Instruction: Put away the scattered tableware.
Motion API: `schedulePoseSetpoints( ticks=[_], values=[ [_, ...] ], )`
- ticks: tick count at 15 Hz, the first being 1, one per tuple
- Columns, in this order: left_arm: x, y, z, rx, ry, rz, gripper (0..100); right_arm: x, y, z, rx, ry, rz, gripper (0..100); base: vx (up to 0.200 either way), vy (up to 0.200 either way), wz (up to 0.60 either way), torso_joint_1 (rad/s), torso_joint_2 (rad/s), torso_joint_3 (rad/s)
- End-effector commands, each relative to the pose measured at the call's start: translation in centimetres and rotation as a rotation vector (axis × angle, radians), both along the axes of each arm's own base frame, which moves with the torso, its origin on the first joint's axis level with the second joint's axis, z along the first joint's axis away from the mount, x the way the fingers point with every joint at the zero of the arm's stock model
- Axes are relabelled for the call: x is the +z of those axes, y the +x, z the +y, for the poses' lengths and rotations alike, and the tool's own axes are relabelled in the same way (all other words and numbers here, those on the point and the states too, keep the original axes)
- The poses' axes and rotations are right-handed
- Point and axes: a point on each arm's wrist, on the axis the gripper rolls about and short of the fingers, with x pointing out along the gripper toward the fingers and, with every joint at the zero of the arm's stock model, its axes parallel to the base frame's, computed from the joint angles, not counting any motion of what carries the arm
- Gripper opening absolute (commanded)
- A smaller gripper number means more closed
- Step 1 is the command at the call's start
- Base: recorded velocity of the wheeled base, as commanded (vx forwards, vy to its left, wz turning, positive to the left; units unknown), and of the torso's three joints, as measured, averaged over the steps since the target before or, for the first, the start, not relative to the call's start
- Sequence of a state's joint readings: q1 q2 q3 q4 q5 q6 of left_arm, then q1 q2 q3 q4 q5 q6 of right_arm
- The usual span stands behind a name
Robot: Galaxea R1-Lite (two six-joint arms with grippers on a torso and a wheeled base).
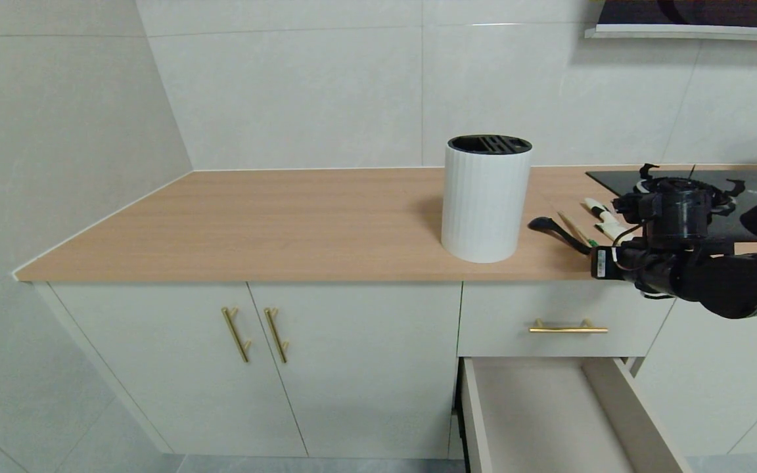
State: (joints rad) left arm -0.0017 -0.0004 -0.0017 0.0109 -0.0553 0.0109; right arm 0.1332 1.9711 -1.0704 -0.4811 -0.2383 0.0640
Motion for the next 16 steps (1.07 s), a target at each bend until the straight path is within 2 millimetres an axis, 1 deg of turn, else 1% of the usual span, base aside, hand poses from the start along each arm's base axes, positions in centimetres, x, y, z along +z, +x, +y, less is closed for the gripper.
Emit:
schedulePoseSetpoints(
  ticks=[1,2,4,5,6,7,8,9,10,11,12,14,16],
  values=[
    [0.0,0.0,0.0,0.000,0.000,0.000,100,0.5,-0.2,0.0,-0.001,0.002,-0.013,0,0.000,0.000,0.00,0.000,0.00,0.000],
    [0.0,0.0,0.0,0.000,0.000,0.000,100,0.7,-0.4,0.0,-0.001,0.002,-0.016,0,0.000,0.000,0.00,0.000,0.00,0.000],
    [0.0,0.0,0.0,0.000,0.000,0.000,100,1.9,-1.7,-0.1,0.004,0.005,-0.034,0,0.000,0.000,0.00,0.000,0.00,0.000],
    [0.0,0.0,0.0,0.000,0.000,0.000,100,2.8,-2.8,0.0,0.008,0.007,-0.050,0,0.000,0.000,0.00,0.000,0.00,0.000],
    [0.0,0.0,0.0,0.000,0.000,0.000,100,3.7,-4.1,0.3,0.024,0.010,-0.066,0,0.000,0.000,0.00,0.000,0.00,0.000],
    [0.0,0.0,0.0,0.000,0.000,0.000,100,4.6,-5.5,0.2,0.024,0.019,-0.079,0,0.000,0.000,0.00,0.000,0.00,0.000],
    [0.0,0.0,0.0,0.000,0.000,0.000,100,4.9,-6.1,0.1,0.023,0.022,-0.082,0,0.000,0.000,0.00,0.000,0.00,0.000],
    [0.0,0.0,0.0,0.000,0.000,0.000,100,5.9,-8.6,-0.3,0.028,0.028,-0.090,0,0.000,0.000,0.00,0.000,0.00,0.000],
    [0.0,0.0,0.0,0.000,0.000,0.000,100,6.3,-10.2,-0.4,0.034,0.027,-0.082,0,0.000,0.000,0.00,0.000,0.00,0.000],
    [0.0,0.0,0.0,0.000,0.000,0.000,100,6.7,-11.4,-0.3,0.046,0.027,-0.075,0,0.000,0.000,0.00,0.000,0.00,0.000],
    [0.0,0.0,0.0,0.000,0.000,0.000,100,7.6,-13.5,-0.3,0.058,0.024,-0.055,0,0.000,0.000,0.00,0.000,0.00,0.000],
    [0.0,0.0,0.0,0.000,0.000,0.000,100,8.7,-16.3,-0.9,0.072,0.019,0.004,0,0.000,0.000,0.00,0.000,0.00,0.000],
    [0.0,0.0,0.0,0.000,0.000,0.000,100,9.3,-19.3,-1.1,0.199,0.072,0.059,0,0.000,0.000,0.00,0.000,0.00,0.000]
  ],
)
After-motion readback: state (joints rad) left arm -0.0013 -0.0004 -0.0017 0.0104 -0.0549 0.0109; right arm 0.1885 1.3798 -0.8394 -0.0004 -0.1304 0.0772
